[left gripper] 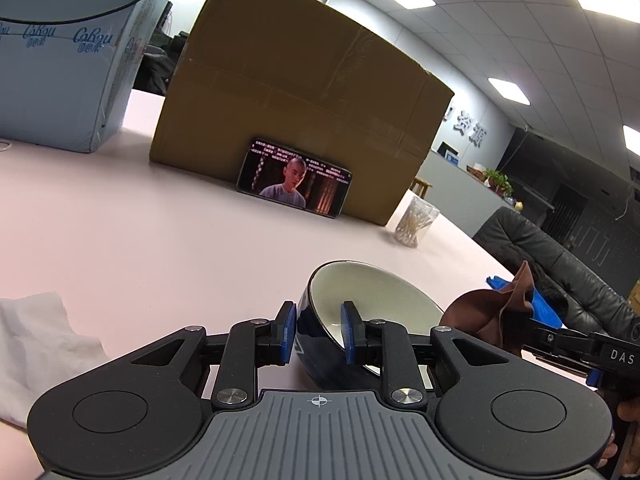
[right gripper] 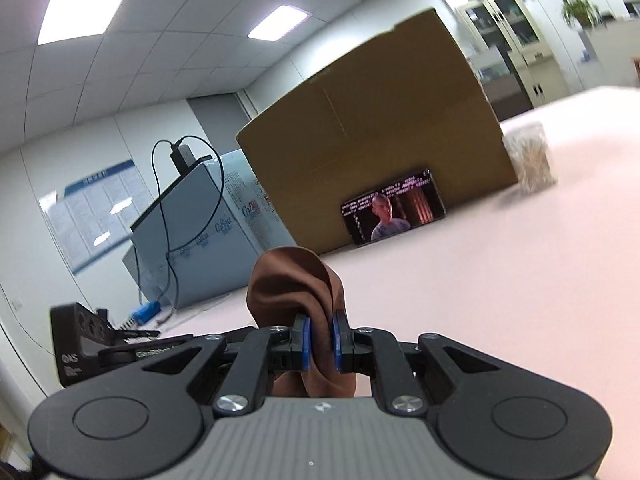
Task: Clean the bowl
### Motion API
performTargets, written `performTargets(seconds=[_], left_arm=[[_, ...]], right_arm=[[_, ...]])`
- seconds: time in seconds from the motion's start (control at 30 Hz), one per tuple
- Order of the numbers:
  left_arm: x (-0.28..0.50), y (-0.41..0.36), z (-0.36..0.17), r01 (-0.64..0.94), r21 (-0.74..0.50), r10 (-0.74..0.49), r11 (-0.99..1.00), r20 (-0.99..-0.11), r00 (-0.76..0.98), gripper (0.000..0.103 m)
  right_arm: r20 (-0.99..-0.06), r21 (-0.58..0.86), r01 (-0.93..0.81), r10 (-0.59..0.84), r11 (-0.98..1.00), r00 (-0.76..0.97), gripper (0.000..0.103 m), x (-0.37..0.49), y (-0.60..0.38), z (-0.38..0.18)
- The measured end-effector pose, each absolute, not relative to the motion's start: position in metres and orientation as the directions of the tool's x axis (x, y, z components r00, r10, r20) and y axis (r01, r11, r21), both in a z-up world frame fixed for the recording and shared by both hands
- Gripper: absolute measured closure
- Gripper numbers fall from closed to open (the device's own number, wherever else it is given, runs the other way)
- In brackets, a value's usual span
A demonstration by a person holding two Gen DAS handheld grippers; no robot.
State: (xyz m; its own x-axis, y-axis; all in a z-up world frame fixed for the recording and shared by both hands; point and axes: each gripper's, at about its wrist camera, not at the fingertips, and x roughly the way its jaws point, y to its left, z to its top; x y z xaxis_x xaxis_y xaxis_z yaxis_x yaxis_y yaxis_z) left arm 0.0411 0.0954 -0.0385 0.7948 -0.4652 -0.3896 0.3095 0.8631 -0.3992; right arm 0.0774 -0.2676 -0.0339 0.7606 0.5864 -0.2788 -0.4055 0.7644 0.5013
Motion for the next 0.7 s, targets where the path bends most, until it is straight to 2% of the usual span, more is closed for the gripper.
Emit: performTargets(seconds=[0.23,0.7], left_arm=[[0.040,0.094,-0.038,0.302,-0.392,-0.455,0.869,-0.395,0.798,0.080],[0.040,0.092,-0.038,0.296,-0.379,-0.443,0.877,-0.396,0.805,0.080]], right_arm=[[-0.366,0.533,-0.304,0.540,0.789,0.758,0.090,0.102,-0.258,-0.050],[-0.415,0.526,-0.302,0.549,0.795,0.725,0.089,0.105,-0.238,-0.079]])
